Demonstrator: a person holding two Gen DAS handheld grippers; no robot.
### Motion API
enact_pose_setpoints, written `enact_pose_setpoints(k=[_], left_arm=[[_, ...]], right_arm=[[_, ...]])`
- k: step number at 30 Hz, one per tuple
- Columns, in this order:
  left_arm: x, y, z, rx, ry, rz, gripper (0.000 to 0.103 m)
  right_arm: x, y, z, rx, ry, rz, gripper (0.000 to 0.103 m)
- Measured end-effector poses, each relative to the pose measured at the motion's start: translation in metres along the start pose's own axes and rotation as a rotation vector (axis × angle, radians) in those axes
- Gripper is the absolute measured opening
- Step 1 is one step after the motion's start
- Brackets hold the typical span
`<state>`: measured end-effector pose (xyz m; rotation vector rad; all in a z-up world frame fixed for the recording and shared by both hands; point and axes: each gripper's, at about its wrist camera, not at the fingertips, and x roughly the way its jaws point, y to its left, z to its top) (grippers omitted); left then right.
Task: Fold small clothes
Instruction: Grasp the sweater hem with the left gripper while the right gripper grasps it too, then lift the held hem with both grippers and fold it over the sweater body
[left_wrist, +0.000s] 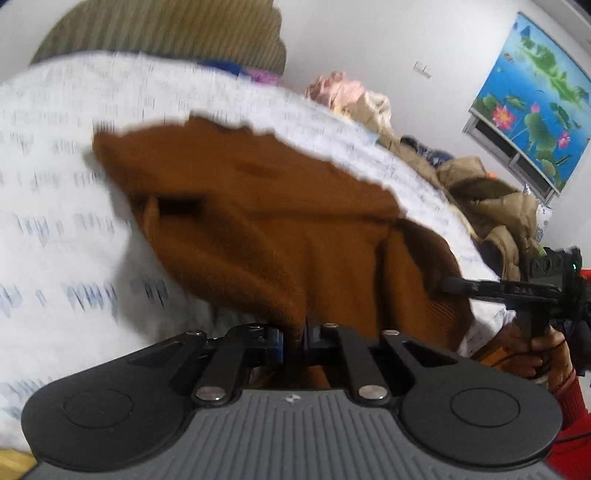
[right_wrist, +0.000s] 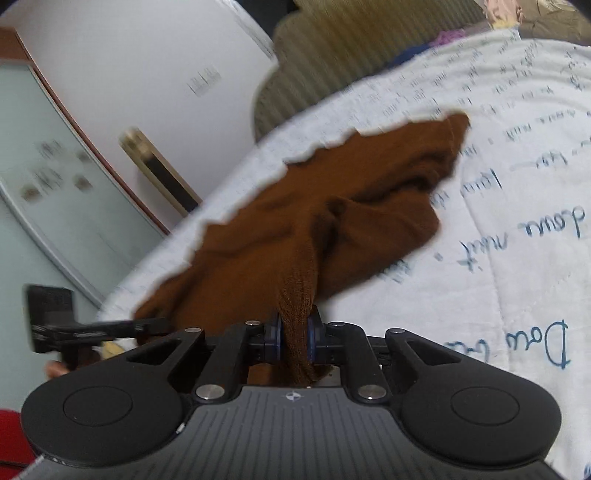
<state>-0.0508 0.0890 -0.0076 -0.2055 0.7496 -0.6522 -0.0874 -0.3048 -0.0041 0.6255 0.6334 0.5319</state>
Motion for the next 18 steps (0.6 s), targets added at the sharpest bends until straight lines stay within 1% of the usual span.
enact_pose_setpoints(k=[3,5,6,7,8,10,11,12,13,14,15,16,17,18], left_arm=[[-0.022,-0.002,0.033,0.011,-0.090,-0.028,0.009],[-0.026,-0.004,0.058,0.024,-0.136,-0.020,0.009],[-0.024,-0.004,0.070,0.036,-0.157,0.000,0.009],[-0.018,-0.004,0.080,0.058,-0.179,0.045,0.009],[-0.009,-0.004,0.088,0.087,-0.183,0.088,0.009],[0.015,0.001,0.097,0.103,-0.168,0.163,0.012],[0.033,0.008,0.099,0.096,-0.140,0.190,0.013],[0.049,0.016,0.099,0.078,-0.098,0.208,0.017],[0.063,0.024,0.099,0.051,-0.053,0.224,0.027],[0.077,0.034,0.095,0.006,0.007,0.238,0.034],[0.084,0.043,0.091,-0.036,0.040,0.234,0.045],[0.085,0.052,0.085,-0.079,0.040,0.210,0.051],[0.080,0.058,0.080,-0.118,0.017,0.172,0.053],[0.071,0.061,0.074,-0.146,-0.007,0.137,0.061]], right_arm=[[-0.027,0.008,0.011,0.029,-0.104,0.071,0.018],[-0.036,0.005,0.024,0.069,-0.175,0.085,0.018],[-0.036,0.003,0.030,0.077,-0.198,0.064,0.018],[-0.034,-0.001,0.034,0.081,-0.209,0.024,0.018],[-0.028,-0.007,0.037,0.093,-0.209,-0.023,0.018],[-0.013,-0.021,0.037,0.126,-0.184,-0.110,0.018],[-0.005,-0.028,0.035,0.136,-0.161,-0.154,0.018],[0.004,-0.034,0.031,0.140,-0.134,-0.203,0.020],[0.012,-0.041,0.027,0.148,-0.111,-0.247,0.023],[0.016,-0.048,0.020,0.168,-0.103,-0.258,0.023],[0.016,-0.055,0.016,0.205,-0.111,-0.229,0.023],[0.014,-0.058,0.012,0.242,-0.125,-0.194,0.027],[0.011,-0.062,0.010,0.275,-0.138,-0.164,0.029],[0.007,-0.066,0.009,0.300,-0.146,-0.135,0.032]])
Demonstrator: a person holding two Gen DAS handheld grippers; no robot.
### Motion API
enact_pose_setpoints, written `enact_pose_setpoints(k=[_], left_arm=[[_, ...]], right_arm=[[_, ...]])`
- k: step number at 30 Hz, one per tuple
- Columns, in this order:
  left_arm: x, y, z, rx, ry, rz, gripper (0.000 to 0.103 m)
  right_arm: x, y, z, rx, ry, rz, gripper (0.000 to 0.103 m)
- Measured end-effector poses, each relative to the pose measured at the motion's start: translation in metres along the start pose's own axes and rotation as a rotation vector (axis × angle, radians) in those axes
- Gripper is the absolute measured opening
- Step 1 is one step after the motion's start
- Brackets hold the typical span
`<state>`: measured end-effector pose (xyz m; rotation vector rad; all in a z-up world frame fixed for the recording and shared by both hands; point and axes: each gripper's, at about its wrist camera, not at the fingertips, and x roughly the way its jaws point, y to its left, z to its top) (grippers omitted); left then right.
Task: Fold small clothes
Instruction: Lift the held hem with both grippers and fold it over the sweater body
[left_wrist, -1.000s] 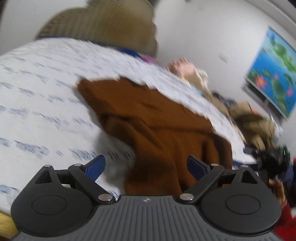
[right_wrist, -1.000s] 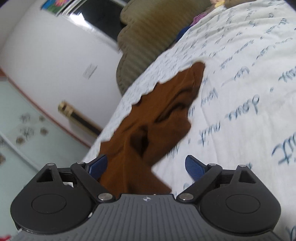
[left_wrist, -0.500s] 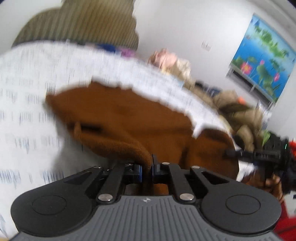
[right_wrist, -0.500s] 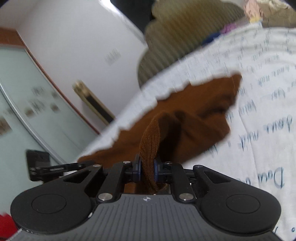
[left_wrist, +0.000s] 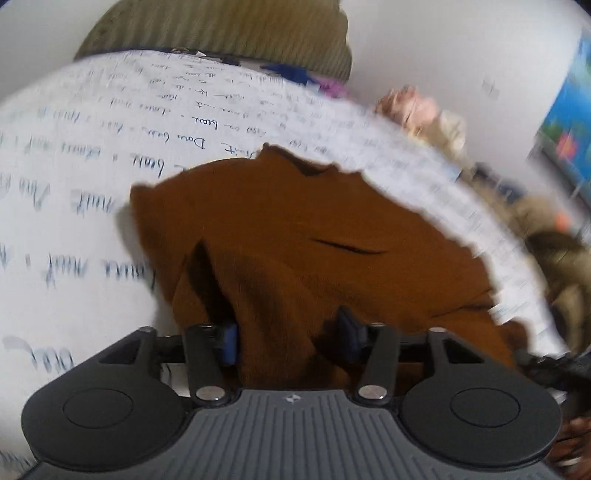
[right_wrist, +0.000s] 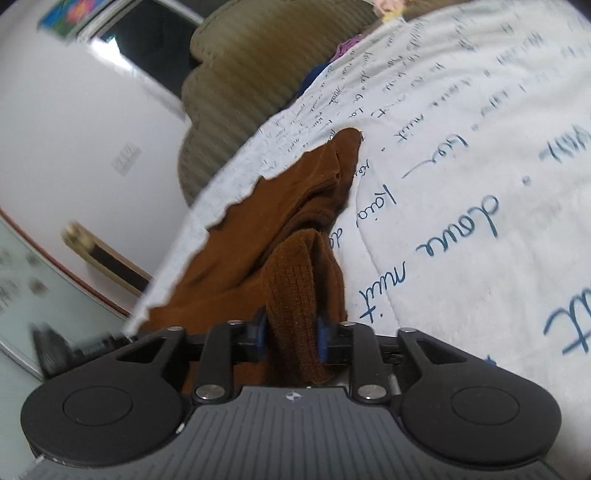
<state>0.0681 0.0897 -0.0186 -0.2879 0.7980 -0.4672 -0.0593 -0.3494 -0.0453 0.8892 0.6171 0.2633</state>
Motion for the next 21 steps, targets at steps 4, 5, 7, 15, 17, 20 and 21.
enact_pose_setpoints(k=[4,5,7,15,17,20,21], left_arm=[[-0.042,0.011,-0.020,-0.086,-0.097,-0.105,0.087],[-0.048,0.012,-0.027,-0.093,-0.104,-0.121,0.087],[-0.052,0.015,-0.042,-0.110,-0.064,-0.158,0.087],[-0.019,-0.005,-0.068,-0.131,-0.009,-0.236,0.086],[-0.007,-0.010,-0.065,-0.152,-0.004,-0.269,0.078],[0.010,-0.014,-0.068,-0.173,0.070,-0.259,0.010],[0.007,-0.016,-0.071,-0.157,0.052,-0.254,0.010]], right_arm=[[-0.008,-0.003,0.001,0.028,0.010,0.042,0.035],[-0.011,-0.004,0.000,0.033,0.011,0.052,0.036],[-0.015,-0.008,-0.003,0.052,0.008,0.078,0.038],[-0.001,-0.001,-0.006,0.046,0.033,0.094,0.036],[0.004,0.003,-0.006,0.026,0.038,0.063,0.016],[0.005,0.010,-0.009,-0.008,0.036,0.034,0.016],[0.000,0.013,-0.010,-0.012,0.029,0.041,0.015]])
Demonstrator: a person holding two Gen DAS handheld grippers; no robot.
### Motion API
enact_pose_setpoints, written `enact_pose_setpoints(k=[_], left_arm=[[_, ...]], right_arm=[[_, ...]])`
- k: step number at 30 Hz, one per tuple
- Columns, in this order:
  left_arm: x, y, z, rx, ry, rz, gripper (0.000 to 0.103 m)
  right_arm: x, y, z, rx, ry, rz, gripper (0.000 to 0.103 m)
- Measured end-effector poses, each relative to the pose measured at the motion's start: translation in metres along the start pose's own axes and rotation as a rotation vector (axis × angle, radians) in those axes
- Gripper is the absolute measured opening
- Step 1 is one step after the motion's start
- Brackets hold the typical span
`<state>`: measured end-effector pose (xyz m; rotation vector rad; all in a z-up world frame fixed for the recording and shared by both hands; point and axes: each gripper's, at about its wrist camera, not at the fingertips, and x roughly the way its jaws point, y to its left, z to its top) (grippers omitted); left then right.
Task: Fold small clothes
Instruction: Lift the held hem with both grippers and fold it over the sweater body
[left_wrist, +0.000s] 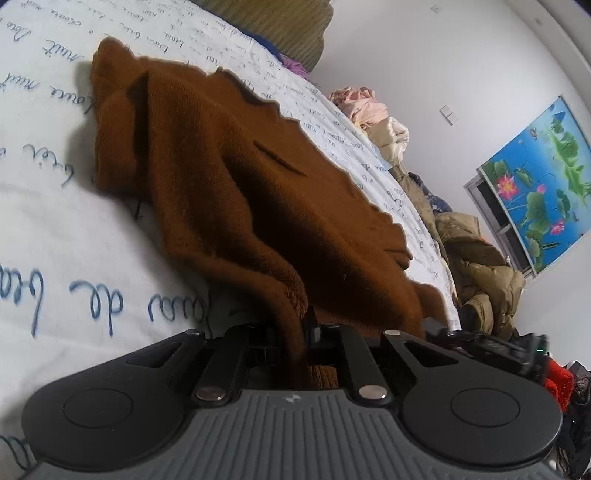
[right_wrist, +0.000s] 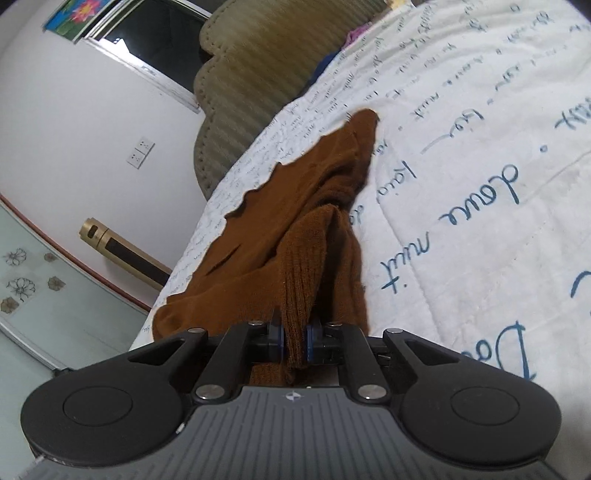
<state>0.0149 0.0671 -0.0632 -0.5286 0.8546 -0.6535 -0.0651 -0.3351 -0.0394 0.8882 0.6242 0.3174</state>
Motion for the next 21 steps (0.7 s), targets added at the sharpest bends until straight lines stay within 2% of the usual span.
enact_pose_setpoints(k=[4,8,12,14,19,21], left_arm=[[-0.037,-0.023,-0.010,0.119,-0.070,-0.004,0.010],[-0.100,-0.047,-0.009,0.192,-0.184,-0.037,0.010],[-0.146,-0.066,-0.014,0.243,-0.251,-0.064,0.010],[-0.154,-0.071,-0.018,0.260,-0.246,-0.068,0.010],[-0.140,-0.075,-0.024,0.266,-0.169,-0.028,0.010],[-0.139,-0.079,-0.025,0.267,-0.156,-0.054,0.010]], right_arm=[[-0.030,0.017,-0.001,-0.015,-0.032,0.081,0.015],[-0.068,0.043,-0.001,-0.059,-0.086,0.141,0.015],[-0.088,0.066,-0.008,-0.105,-0.078,0.188,0.015],[-0.089,0.073,-0.014,-0.124,-0.052,0.190,0.015],[-0.088,0.073,-0.019,-0.112,-0.014,0.180,0.015],[-0.093,0.076,-0.019,-0.118,-0.020,0.181,0.015]])
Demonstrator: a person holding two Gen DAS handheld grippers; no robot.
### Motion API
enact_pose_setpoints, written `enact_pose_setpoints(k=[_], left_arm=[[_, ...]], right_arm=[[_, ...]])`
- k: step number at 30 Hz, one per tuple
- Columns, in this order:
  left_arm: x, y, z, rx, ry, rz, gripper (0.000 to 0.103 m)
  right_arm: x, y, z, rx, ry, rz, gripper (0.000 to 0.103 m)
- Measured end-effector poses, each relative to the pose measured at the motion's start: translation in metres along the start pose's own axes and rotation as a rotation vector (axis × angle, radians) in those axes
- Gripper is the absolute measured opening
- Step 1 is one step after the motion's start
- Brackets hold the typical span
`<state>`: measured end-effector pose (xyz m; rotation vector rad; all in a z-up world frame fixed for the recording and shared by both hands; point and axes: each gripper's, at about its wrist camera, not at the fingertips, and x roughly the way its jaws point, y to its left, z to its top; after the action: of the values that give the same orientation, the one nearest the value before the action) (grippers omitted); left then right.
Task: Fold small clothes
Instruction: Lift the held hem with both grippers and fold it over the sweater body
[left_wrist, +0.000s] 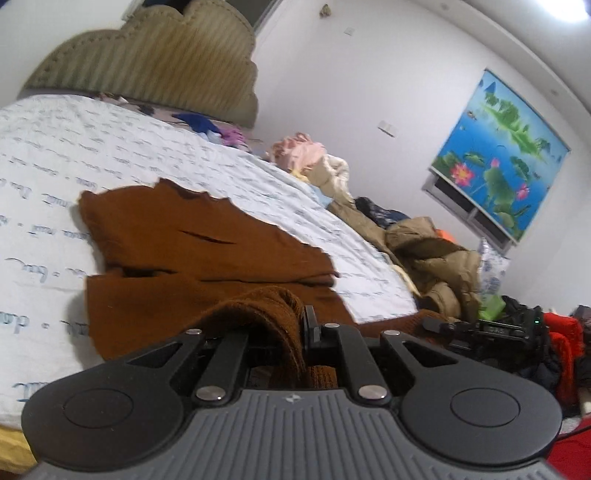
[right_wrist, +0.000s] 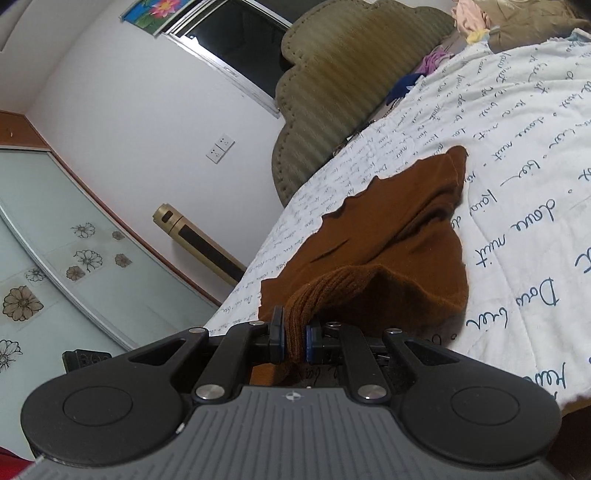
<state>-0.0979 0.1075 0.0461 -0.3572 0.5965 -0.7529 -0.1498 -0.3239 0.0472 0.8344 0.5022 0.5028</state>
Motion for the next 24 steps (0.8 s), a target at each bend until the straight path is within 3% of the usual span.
enact_pose_setpoints(k=[6,11,15,24], left_arm=[[-0.023,-0.023,-0.003,0.122,-0.014,0.003,0.010],[-0.008,-0.002,0.008,0.056,0.012,0.006,0.010],[0.013,0.013,0.041,0.009,-0.011,-0.004,0.010],[0.055,0.035,0.096,-0.010,-0.003,0.119,0.010]], right_arm=[[-0.016,0.028,-0.001,-0.100,-0.017,0.002,0.015],[-0.002,0.019,0.004,-0.080,-0.012,-0.017,0.015],[0.020,0.017,0.021,-0.099,-0.033,-0.008,0.015],[0.061,0.005,0.070,-0.101,-0.093,-0.036,0.015]])
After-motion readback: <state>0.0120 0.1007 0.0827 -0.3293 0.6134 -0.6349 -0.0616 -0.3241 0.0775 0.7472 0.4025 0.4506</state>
